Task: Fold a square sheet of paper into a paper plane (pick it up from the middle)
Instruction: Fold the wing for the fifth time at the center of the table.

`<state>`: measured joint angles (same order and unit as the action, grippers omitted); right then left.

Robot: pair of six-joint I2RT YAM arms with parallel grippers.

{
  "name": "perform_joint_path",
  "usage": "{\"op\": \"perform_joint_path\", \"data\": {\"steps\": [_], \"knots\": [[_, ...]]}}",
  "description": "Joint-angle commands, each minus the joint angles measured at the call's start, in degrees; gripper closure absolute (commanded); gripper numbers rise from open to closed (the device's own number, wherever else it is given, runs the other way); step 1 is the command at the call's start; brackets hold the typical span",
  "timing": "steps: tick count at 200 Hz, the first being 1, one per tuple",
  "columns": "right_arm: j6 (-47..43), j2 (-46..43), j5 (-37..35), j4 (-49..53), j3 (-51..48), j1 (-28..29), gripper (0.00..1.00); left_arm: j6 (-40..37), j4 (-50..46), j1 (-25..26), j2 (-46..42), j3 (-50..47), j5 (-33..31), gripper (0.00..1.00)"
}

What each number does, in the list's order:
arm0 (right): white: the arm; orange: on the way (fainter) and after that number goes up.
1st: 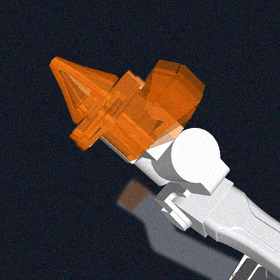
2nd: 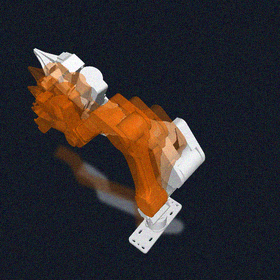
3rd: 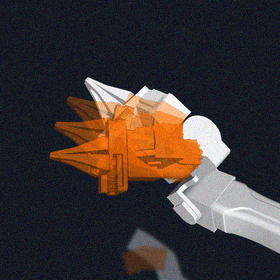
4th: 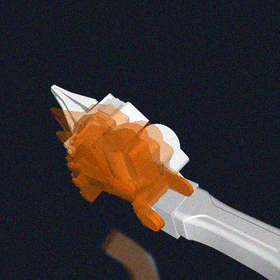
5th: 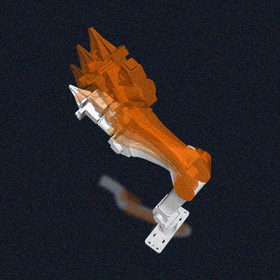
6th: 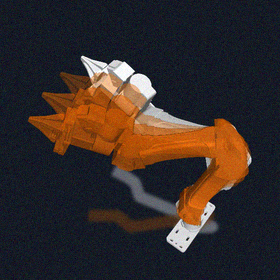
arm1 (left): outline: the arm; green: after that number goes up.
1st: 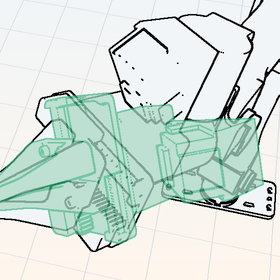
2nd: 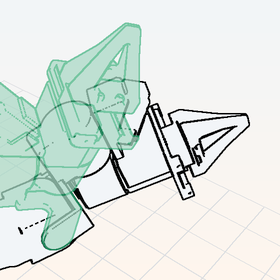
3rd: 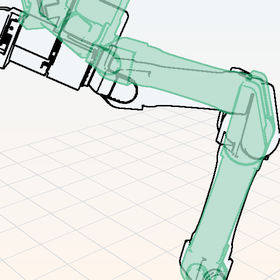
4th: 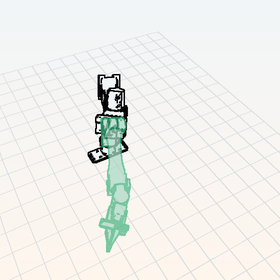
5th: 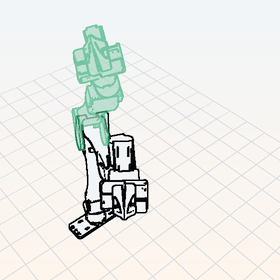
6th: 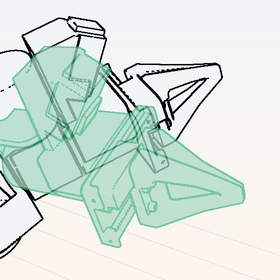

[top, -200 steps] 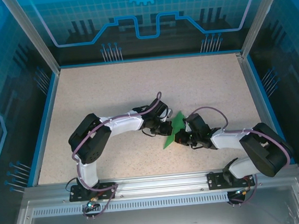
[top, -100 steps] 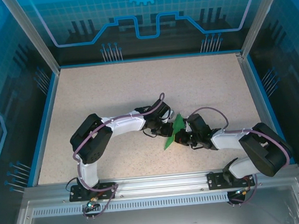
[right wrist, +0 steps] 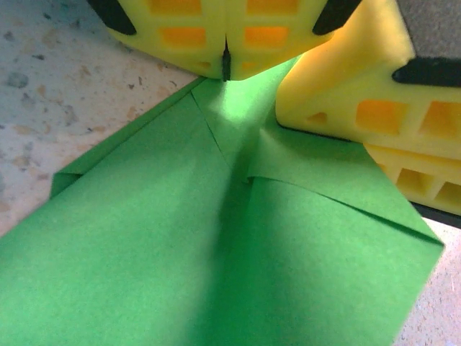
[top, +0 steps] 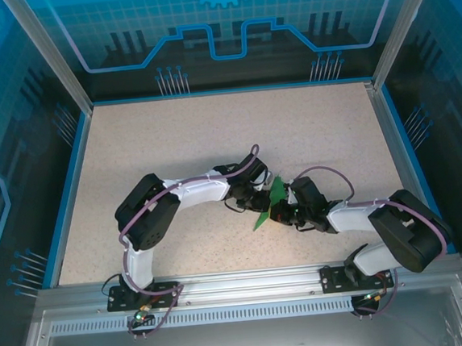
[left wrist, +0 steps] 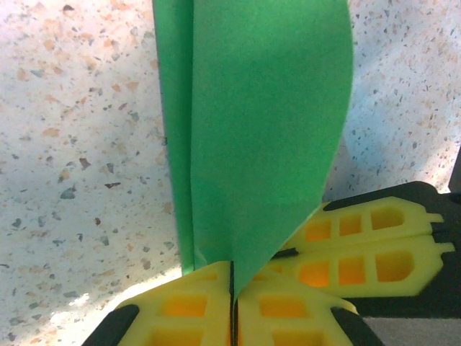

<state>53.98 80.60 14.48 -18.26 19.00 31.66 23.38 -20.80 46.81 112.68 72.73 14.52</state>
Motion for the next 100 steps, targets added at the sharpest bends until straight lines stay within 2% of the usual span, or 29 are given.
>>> {"op": "perform_joint_path", "data": {"steps": [1, 100], "knots": [[0.04, 2.78, -1.22, -5.00, -0.30, -0.28, 1.00, -1.04, -1.64, 0.74, 1.05, 1.78, -0.04, 0.90], [-0.26, 3.70, -0.58, -6.13, -0.33, -0.48, 1.00, -1.79, -2.53, 0.74, 3.16, 2.72, -1.21, 0.90]]}}
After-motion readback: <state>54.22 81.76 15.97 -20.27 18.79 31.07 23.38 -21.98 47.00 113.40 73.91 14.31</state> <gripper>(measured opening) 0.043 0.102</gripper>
